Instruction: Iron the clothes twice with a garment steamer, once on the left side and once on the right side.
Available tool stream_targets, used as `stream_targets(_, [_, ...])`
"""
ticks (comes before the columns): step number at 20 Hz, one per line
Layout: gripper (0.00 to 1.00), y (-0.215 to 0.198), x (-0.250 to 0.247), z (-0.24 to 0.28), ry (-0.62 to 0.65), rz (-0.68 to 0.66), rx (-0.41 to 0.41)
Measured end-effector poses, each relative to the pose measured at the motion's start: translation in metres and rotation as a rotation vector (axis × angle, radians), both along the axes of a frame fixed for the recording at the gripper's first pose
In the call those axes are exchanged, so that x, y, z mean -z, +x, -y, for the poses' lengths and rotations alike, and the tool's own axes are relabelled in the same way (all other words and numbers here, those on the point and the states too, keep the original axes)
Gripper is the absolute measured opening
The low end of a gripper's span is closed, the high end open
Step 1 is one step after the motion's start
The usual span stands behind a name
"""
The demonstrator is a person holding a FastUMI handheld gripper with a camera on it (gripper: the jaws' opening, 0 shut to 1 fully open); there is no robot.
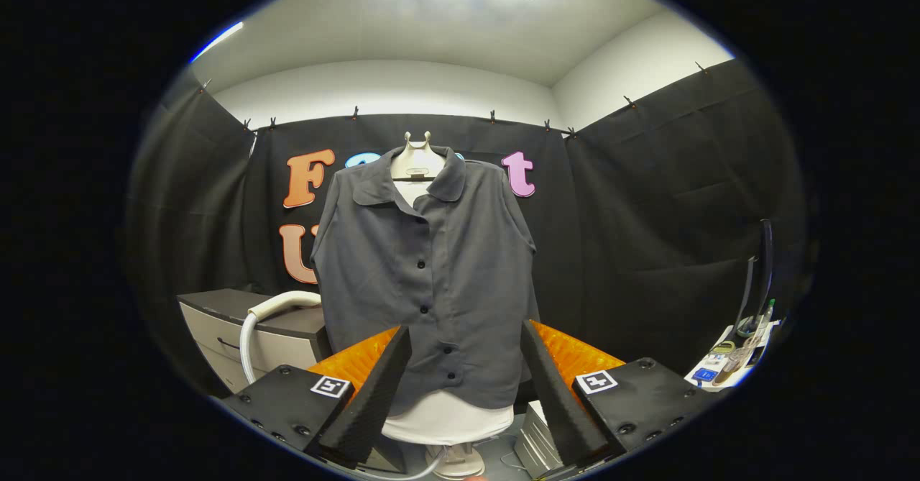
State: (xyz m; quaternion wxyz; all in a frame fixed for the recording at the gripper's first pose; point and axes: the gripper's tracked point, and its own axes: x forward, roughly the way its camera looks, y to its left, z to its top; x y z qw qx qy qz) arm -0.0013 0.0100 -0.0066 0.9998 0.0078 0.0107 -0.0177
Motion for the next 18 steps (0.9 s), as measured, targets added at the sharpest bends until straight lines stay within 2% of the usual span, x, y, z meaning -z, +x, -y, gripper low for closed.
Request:
stream_targets(2, [0.98,-0.003,-0.001,-0.002,-0.001,-0.003,0.006])
stream_targets(7, [0.98,0.001,-0.004,-0.031,0.083,-0.029,-0.053])
stream_targets(11, [0.98,0.029,-0.018,-0.067,0.098,-0.057,-0.104])
stream_targets(16, [0.98,0.065,-0.064,-0.141,0.075,-0.033,-0.209])
stream_targets(18, [0.98,0.084,-0.081,-0.170,0.077,-0.023,-0.216])
